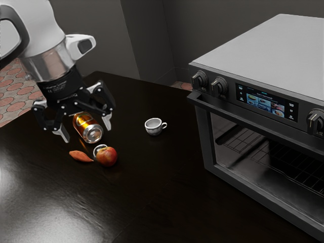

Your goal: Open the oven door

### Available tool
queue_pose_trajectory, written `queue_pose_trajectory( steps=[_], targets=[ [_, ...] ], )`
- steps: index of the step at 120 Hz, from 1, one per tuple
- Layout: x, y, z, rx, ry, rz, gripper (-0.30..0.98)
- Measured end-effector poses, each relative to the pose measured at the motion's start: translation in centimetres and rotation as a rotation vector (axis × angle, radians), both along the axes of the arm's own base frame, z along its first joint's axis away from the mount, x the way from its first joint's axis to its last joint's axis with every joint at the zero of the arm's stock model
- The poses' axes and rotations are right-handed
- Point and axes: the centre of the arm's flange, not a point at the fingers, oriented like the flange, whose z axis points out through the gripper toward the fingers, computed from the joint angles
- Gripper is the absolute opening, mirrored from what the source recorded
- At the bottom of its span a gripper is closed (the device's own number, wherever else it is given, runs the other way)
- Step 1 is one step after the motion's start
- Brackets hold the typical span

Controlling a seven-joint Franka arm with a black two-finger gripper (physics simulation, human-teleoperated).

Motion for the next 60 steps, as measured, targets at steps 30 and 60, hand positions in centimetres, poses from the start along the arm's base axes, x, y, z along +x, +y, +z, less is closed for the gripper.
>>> queue_pose_trajectory(
  steps=[30,60],
  targets=[
    [-11.8,1.2,5.1,-0.032,-0.181,-0.008,0.69],
    [-14.0,-5.9,1.8,-0.275,-0.38,-0.185,0.68]
  ],
)
